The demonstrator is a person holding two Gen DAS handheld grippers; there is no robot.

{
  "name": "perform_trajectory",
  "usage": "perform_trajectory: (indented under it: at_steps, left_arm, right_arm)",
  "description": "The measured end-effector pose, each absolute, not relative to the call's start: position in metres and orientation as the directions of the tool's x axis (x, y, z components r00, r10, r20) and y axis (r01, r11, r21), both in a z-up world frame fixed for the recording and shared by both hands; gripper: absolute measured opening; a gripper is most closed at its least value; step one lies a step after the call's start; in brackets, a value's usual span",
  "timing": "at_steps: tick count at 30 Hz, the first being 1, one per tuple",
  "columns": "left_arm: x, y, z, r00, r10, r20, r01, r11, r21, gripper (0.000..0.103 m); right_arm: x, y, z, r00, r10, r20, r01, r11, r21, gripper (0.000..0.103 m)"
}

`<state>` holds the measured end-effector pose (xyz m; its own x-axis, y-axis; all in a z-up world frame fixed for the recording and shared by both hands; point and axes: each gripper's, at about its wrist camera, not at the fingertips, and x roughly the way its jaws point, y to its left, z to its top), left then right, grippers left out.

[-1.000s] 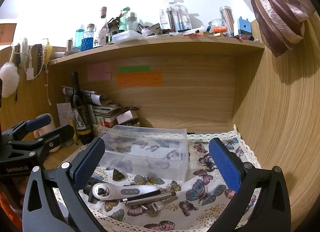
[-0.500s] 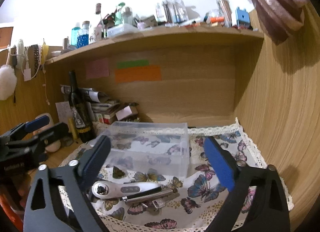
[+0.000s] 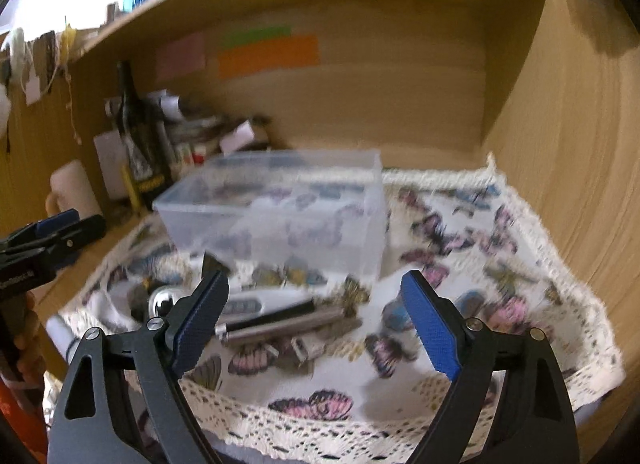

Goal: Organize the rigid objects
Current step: 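Grasp the white plug adapter with the left tool while the right tool grasps the silver metal rod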

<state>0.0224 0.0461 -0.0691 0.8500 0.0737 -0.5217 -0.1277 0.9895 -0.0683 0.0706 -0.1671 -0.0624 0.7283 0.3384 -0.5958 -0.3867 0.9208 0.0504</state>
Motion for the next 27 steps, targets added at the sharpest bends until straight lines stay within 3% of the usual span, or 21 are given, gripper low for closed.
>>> perform_trajectory:
  at_steps: [5, 12, 17, 24, 27]
  left_arm:
    - [0.024, 0.062, -0.104, 0.782, 0.071, -0.619, -0.165, 0.982, -0.095, 0.089]
    - [0.028, 0.06, -0.123, 0.752, 0.02, -0.659, -0.139, 0.982, -0.128, 0.089]
    - [0.037, 0.057, -0.129, 0.739, -0.015, -0.674, -0.11, 0.984, -0.143, 0.071]
    - [0.034, 0.065, -0.133, 0.737, -0.024, -0.675, -0.112, 0.981, -0.157, 0.062]
    - [0.033, 0.067, -0.131, 0.74, -0.026, -0.672, -0.114, 0.98, -0.163, 0.062]
  right_arm:
    - [0.077, -0.155, -0.083, 0.68, 0.349, -0.644, -0.413, 0.909, 0.055, 0.087]
    - [0.091, -0.135, -0.098, 0.62, 0.371, -0.692, -0.444, 0.892, 0.08, 0.088]
    - [0.094, -0.128, -0.11, 0.617, 0.316, -0.721, -0.436, 0.9, 0.022, 0.087]
    - [0.091, -0.159, -0.113, 0.605, 0.277, -0.747, -0.39, 0.92, 0.025, 0.085]
    - [0.088, -0.169, -0.115, 0.604, 0.242, -0.759, -0.373, 0.928, -0.002, 0.074]
